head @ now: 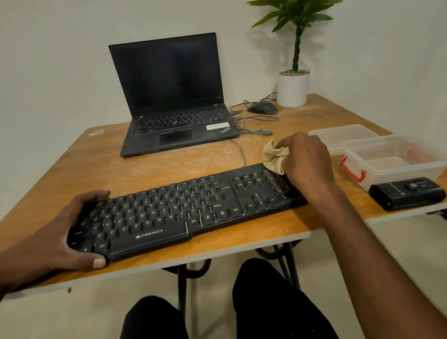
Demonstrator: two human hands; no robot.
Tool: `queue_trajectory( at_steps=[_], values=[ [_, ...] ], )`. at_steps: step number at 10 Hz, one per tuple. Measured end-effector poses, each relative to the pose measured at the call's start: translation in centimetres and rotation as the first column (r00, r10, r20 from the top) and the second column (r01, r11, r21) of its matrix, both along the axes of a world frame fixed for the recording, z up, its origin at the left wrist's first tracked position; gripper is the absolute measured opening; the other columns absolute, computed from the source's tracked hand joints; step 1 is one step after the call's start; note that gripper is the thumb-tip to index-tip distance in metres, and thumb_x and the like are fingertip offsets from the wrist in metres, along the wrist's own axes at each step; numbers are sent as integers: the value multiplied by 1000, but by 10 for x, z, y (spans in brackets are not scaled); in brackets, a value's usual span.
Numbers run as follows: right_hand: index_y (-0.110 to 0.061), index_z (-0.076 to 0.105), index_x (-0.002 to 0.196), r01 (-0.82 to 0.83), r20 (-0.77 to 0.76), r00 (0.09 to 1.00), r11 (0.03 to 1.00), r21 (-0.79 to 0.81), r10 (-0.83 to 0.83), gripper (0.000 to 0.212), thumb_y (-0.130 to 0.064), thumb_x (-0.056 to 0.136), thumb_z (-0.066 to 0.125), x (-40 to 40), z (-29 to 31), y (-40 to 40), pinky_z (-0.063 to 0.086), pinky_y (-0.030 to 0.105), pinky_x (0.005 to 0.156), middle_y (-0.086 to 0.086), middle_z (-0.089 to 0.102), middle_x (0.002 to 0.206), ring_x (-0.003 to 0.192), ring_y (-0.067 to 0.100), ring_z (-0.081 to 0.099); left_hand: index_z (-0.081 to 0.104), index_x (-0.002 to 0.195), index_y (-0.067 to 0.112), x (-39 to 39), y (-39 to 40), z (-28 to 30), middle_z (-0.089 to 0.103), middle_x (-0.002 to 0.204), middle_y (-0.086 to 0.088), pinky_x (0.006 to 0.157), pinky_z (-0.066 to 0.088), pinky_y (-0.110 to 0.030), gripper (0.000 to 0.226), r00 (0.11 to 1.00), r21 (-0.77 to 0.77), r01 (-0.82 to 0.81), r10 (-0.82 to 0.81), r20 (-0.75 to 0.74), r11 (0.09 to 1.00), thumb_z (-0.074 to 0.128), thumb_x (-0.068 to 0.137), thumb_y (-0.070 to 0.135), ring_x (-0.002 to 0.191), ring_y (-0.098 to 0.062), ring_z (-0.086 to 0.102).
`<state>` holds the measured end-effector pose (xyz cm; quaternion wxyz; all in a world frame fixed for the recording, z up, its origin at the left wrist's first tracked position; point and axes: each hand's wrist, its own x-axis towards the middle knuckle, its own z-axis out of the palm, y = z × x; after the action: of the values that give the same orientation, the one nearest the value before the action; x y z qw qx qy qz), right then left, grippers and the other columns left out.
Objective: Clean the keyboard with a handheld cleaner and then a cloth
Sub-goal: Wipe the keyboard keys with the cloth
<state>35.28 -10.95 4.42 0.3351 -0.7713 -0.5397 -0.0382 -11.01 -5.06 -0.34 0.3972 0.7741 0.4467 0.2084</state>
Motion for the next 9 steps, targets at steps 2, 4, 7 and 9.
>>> queue_trajectory(
  at_steps=[2,4,7,9],
  values=[
    [-20,77,111,-204,-29,979,979,5,204,37,3,84,68,-39,-2,4,52,30,71,8,75,103,89,24,67,39,149,58,-3,3,-2,55,145,10,100,53,-55,135,1000,-4,-9,9,-5,1000,105,31,61,126,-27,62],
    [-18,75,114,-254,-49,966,967,-4,254,38,4,85,67,-33,0,0,51,30,75,7,75,110,85,17,63,38,148,61,-3,2,-1,54,147,10,101,52,-56,133,1000,2,-9,9,-6,1000,106,34,59,127,-28,62],
    [-15,71,122,-134,-101,986,991,-26,131,48,10,83,59,18,1,-29,45,28,87,10,68,126,110,27,63,38,147,58,-4,8,-5,54,147,9,105,48,-57,134,1000,67,16,-16,2,998,104,31,64,130,-27,59],
    [-29,78,108,-270,-143,953,963,-8,266,38,-5,79,79,33,-19,-73,58,32,80,-13,76,101,92,6,69,36,150,59,-8,9,-9,50,151,7,108,45,-58,135,998,98,-1,6,-57,995,100,32,72,135,-29,54]
  ],
)
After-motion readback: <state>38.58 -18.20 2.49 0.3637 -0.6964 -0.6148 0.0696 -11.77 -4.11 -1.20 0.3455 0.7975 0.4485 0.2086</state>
